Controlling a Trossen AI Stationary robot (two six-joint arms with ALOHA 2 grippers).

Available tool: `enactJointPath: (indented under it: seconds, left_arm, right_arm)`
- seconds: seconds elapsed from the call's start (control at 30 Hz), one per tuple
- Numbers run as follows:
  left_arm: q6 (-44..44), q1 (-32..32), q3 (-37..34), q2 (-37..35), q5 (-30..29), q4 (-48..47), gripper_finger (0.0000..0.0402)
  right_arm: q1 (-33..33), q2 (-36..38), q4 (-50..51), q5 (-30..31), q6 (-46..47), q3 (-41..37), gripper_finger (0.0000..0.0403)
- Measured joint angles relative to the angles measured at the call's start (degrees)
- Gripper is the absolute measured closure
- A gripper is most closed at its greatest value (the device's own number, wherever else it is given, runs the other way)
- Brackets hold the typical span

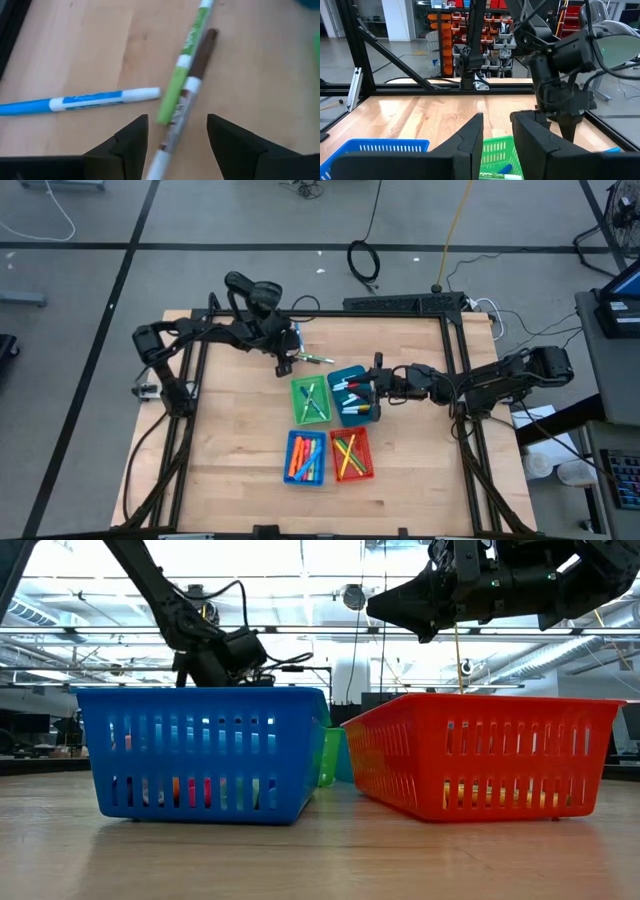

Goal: Pick & Place Markers
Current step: Put the brown marker into the green bin

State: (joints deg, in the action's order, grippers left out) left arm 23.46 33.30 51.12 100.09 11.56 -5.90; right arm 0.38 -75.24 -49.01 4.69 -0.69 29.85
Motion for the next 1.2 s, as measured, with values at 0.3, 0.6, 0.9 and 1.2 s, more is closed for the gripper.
enactJointPath:
  seconds: [0.3, 0.6, 0.9, 1.2]
  left_arm:
    - [2.5, 0.3, 0.1, 2.6, -2.6, 1.2, 0.0195]
    - [4.5, 0.2, 3.0, 3.1, -2.1, -9.2, 0.0255]
    - [1.6, 0.7, 3.2, 4.4, -2.6, -12.1, 0.0382]
    - [-1.1, -2.8, 2.9, 0.8, -2.9, -18.1, 0.0384]
  right_arm:
    - [0.0, 0.0, 0.0, 0.0, 0.0, 0.0, 0.0312]
    - [0.0, 0.0, 0.0, 0.0, 0.0, 0.0, 0.0312]
    - [0.0, 0.0, 0.0, 0.0, 0.0, 0.0, 0.0312]
    - [0.0, 0.0, 0.0, 0.0, 0.0, 0.0, 0.0312]
